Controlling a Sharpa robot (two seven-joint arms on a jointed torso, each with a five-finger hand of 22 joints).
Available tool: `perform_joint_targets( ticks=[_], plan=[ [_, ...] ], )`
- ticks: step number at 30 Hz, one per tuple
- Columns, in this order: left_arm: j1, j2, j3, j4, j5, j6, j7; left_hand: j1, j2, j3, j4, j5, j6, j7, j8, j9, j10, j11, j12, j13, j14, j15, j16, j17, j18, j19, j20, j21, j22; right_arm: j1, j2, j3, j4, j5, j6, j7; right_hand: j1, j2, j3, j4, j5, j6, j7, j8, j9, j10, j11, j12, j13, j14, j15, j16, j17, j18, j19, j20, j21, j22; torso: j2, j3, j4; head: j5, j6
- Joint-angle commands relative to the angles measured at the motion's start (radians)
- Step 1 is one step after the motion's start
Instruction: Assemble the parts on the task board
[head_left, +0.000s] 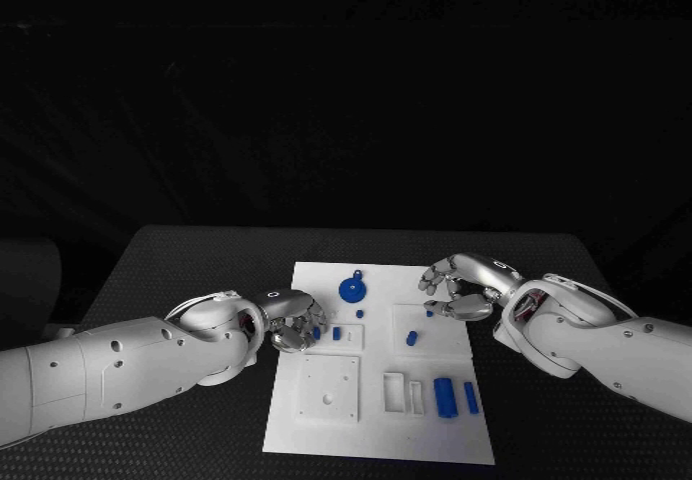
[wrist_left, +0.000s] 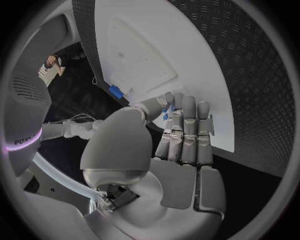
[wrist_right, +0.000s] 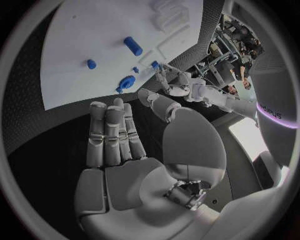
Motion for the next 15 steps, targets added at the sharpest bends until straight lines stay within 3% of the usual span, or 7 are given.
perform_joint_targets(
  ticks=[1,15],
  plan=[
    [-0.001,0.0,-0.001,0.0,0.002,-0.016,0.0,0.002,-0.008,-0.004,0.001,-0.001,-0.006,-0.007,-0.005,-0.002,0.005,-0.001,0.007,0.003,0.0,-0.008,0.005,0.002,-0.01,0.005,-0.034,0.006,0.021,-0.001,0.0,0.0,0.0,-0.002,0.011,0.008,-0.005,0.005,-0.002,0.004,0.004,-0.005,0.0,0.007,-0.002,0.005,0.0,-0.003,-0.001,-0.009,-0.002,0.004,-0.002,0.024,0.0,-0.008,-0.007,0.012,0.0,-0.0001,-0.0004,0.0,0.0],
    [-0.001,-0.007,0.001,0.006,0.038,-0.08,0.024,0.01,-0.036,-0.007,-0.004,-0.001,-0.049,-0.039,-0.016,-0.003,0.004,-0.002,0.012,0.013,-0.003,-0.01,0.013,0.006,-0.012,0.007,-0.037,0.011,0.022,-0.001,0.0,0.0,-0.001,-0.002,0.011,0.009,-0.005,0.005,-0.002,0.003,0.004,-0.005,0.0,0.007,-0.002,0.005,0.0,-0.003,-0.002,-0.009,-0.002,0.004,-0.002,0.024,0.0,-0.009,-0.007,0.012,0.0,-0.0005,-0.0006,-0.002,0.001]
  ],
)
